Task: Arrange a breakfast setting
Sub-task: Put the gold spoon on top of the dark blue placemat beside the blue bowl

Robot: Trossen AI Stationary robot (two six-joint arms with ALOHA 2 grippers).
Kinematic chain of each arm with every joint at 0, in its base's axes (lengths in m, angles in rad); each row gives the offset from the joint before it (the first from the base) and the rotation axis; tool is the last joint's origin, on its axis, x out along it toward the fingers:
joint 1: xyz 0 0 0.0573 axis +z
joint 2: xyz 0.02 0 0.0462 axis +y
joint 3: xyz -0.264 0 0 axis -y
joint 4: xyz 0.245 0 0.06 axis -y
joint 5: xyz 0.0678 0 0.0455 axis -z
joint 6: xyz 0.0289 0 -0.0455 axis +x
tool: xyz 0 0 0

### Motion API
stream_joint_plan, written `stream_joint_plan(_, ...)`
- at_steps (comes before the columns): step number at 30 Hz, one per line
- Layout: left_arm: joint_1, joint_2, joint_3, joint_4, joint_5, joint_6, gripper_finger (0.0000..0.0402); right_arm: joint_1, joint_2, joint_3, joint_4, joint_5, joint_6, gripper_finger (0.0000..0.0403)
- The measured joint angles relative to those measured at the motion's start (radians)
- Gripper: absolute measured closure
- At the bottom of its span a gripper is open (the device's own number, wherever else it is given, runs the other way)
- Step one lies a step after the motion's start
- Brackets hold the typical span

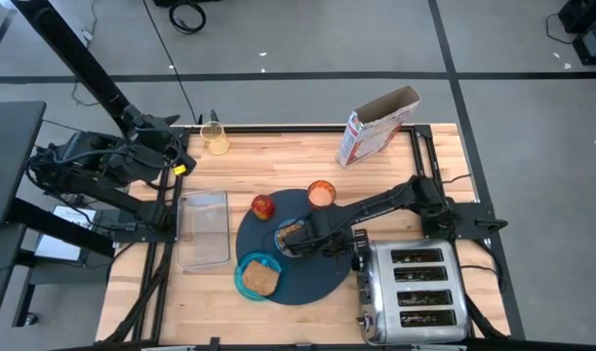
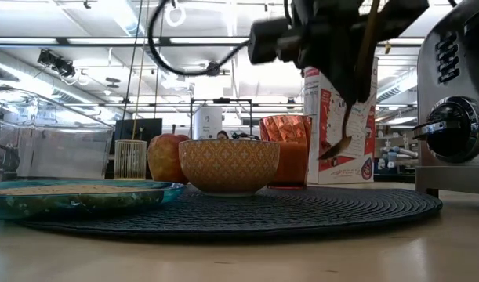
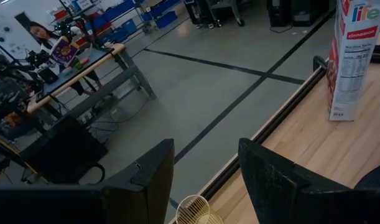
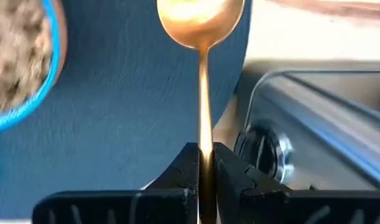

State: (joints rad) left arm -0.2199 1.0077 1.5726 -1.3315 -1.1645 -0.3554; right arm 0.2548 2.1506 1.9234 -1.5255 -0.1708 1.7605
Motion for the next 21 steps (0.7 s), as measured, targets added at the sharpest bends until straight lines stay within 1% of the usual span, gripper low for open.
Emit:
stream_joint_plan(4,0.0,0.0,0.0,0.002,0.0,0.0,0.0216,-0.013,0.0,-0.04,0.043,0.04,0.043,0.0375)
stream_joint_plan(8,0.0,0.0,0.0,0.003,0.0,0.0,0.0216,-0.021,-0.002,-0.071,0.085,0.052,0.062,0.0375)
stream_joint_plan(14,0.0,0.0,0.0,0.003,0.0,-0.001,0.0216,-0.045,-0.002,-0.134,0.188,0.051,0.055,0.0369)
stream_joint_plan(17,0.0,0.0,0.0,0.003,0.0,-0.001,0.0216,-0.051,-0.002,-0.17,0.226,0.05,0.053,0.0373)
stream_joint_plan(21,0.0,0.0,0.0,0.003,0.0,0.0,0.0216,-0.055,-0.002,-0.213,0.277,0.003,0.04,0.0374)
